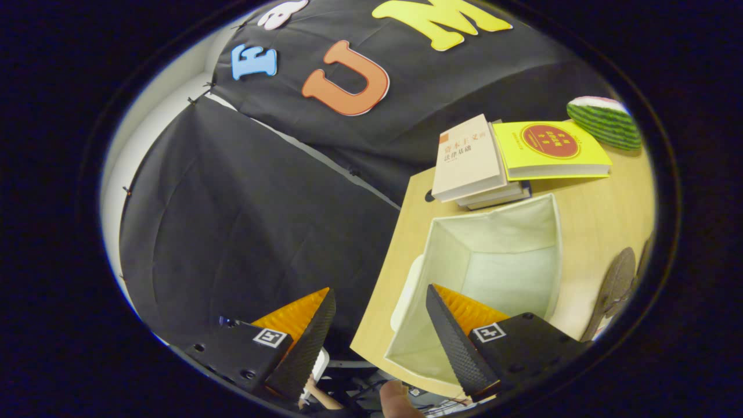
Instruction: Open the storage box then place both shoes into the box .Put the left shoe in first, then the right shoe, with the right side of both shoes facing outward in a uniform manner.
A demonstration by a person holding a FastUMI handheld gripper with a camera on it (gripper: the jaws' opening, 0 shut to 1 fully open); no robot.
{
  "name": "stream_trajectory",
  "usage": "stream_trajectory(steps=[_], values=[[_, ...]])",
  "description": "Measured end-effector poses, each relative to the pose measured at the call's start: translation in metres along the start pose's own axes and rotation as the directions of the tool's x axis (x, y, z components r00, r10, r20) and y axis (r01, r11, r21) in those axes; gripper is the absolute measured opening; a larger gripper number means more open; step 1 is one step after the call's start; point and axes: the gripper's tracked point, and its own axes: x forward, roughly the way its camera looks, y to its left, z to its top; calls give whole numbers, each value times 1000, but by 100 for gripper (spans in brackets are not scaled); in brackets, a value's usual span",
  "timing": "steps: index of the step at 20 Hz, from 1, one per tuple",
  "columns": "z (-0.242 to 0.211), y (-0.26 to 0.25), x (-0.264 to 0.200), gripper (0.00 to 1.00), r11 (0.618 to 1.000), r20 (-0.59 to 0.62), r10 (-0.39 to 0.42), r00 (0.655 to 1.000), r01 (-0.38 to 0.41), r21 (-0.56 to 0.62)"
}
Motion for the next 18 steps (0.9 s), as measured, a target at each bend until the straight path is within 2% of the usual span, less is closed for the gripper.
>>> stream_trajectory(steps=[6,9,11,15,18], values=[[-22,-51,-47,100,993,-37,-112,993,110,-47],[-25,-81,-77,100,973,-14,-205,979,202,-113],[-24,-111,-97,100,943,8,-299,954,297,-148],[-38,-146,-125,100,912,-29,-393,919,386,-137],[-43,-181,-146,100,859,-28,-492,870,480,-181]])
